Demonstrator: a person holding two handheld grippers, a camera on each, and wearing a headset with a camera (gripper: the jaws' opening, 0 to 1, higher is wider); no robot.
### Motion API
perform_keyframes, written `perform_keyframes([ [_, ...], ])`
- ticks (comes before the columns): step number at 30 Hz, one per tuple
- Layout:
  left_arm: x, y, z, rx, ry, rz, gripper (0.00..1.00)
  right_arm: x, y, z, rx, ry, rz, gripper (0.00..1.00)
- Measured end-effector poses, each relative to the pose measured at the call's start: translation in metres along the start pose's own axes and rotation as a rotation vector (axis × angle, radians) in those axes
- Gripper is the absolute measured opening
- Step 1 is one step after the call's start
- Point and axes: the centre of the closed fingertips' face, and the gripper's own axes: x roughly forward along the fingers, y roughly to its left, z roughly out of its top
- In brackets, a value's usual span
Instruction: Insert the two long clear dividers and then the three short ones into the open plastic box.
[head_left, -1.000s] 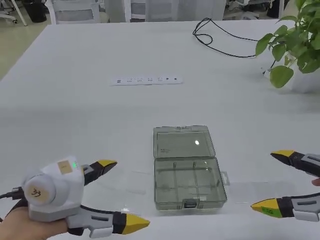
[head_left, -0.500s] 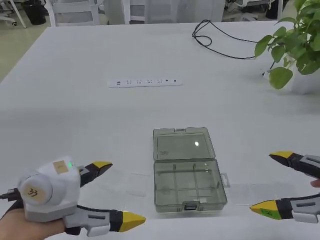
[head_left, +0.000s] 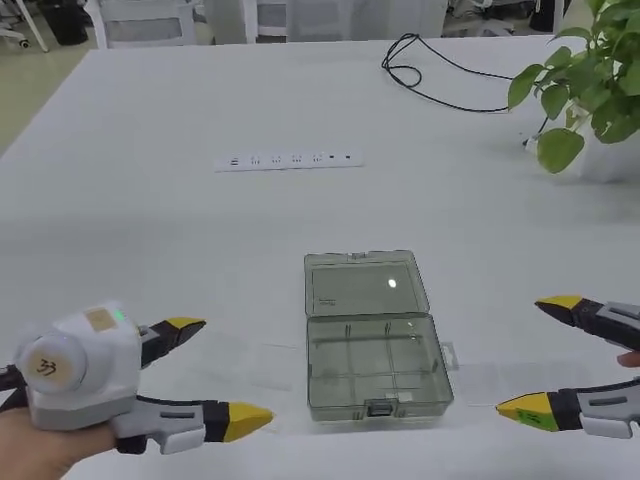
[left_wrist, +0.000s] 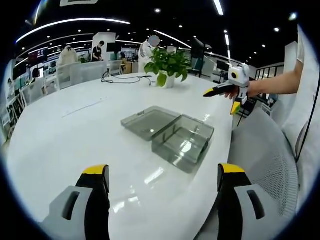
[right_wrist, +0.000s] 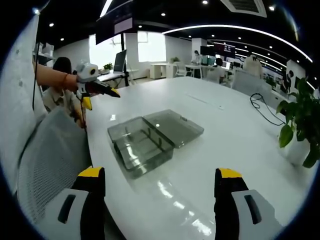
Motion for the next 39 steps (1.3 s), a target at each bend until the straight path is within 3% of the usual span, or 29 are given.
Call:
perform_keyframes([
  [9, -0.002, 0.016, -0.009, -0.049, 0.039, 0.057, 0.85, 0.0, -0.001, 0.001, 0.007, -0.006, -0.002, 0.91],
  [17, -0.004, 0.03, -0.028, -0.133, 0.109, 0.106, 0.75, 0.001, -0.002, 0.001, 0.012, -0.009, -0.002, 0.91],
  [23, -0.005, 0.039, -0.037, -0.157, 0.138, 0.134, 0.67, 0.002, -0.002, 0.001, 0.015, -0.01, -0.003, 0.9],
  [26, -0.007, 0.041, -0.047, -0.2, 0.192, 0.151, 0.65, 0.003, -0.002, 0.001, 0.018, -0.012, -0.002, 0.9],
  [27, -0.005, 0.043, -0.046, -0.194, 0.184, 0.151, 0.64, 0.003, -0.001, 0.0, 0.017, -0.01, -0.002, 0.9],
  [30, -0.006, 0.047, -0.053, -0.195, 0.217, 0.169, 0.57, 0.003, -0.002, 0.0, 0.02, -0.011, -0.004, 0.9],
  [33, -0.006, 0.05, -0.055, -0.208, 0.229, 0.179, 0.56, 0.002, -0.002, 0.0, 0.021, -0.012, -0.005, 0.9],
  [39, -0.003, 0.053, -0.066, -0.213, 0.292, 0.191, 0.54, 0.003, -0.002, -0.001, 0.026, -0.012, -0.006, 0.9],
])
